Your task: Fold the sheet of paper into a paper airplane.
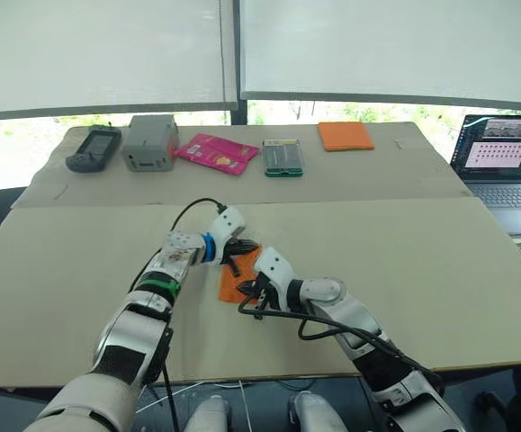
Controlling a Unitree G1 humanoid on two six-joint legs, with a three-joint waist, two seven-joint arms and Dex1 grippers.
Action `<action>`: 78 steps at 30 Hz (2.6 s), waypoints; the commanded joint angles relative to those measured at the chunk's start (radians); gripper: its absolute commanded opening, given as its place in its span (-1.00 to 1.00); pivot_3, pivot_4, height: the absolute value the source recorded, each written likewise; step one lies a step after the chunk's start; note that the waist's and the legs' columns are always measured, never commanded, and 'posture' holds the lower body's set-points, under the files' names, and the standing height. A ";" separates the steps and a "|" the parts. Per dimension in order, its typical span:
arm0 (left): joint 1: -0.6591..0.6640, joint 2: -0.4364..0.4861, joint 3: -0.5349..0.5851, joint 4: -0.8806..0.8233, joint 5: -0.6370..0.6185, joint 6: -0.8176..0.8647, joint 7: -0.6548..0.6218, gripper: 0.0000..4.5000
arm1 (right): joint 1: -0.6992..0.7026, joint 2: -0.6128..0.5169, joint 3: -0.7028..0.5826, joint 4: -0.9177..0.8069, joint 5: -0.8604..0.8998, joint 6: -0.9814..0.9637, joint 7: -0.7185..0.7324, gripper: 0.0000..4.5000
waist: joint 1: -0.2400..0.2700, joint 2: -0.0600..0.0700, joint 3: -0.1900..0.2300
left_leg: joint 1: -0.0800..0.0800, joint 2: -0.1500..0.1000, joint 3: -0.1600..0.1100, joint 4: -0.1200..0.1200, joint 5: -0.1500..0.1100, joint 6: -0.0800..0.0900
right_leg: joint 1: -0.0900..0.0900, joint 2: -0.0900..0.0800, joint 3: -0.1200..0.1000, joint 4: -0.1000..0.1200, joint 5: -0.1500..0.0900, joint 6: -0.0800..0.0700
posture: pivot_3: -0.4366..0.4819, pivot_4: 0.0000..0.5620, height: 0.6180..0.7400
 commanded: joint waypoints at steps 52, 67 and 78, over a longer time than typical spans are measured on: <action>0.254 0.222 0.290 -0.678 -0.470 0.856 0.025 -0.35 | -0.016 -0.232 -0.144 -0.263 0.102 0.129 0.087 -1.00 | -0.006 -0.005 0.003 | -0.003 0.002 0.007 -0.002 0.000 0.000 | -0.006 0.001 0.006 -0.002 0.000 0.000 | -0.05 -0.47 1.00; -0.123 0.277 0.109 -0.373 -0.531 1.421 -0.033 0.70 | 0.033 -0.288 -0.161 -0.369 0.163 0.022 0.142 -1.00 | -0.010 -0.009 0.006 | -0.005 0.001 0.007 -0.001 0.000 0.000 | -0.006 0.001 0.006 -0.002 0.001 0.002 | -0.05 -0.47 1.00; -0.188 0.206 -0.066 -0.239 -0.452 1.295 -0.156 0.59 | 0.051 -0.362 -0.187 -0.411 0.183 0.012 0.160 -1.00 | -0.003 -0.010 0.007 | -0.006 0.001 0.008 -0.001 -0.001 0.000 | -0.007 0.001 0.007 -0.003 0.001 0.002 | -0.05 -0.47 1.00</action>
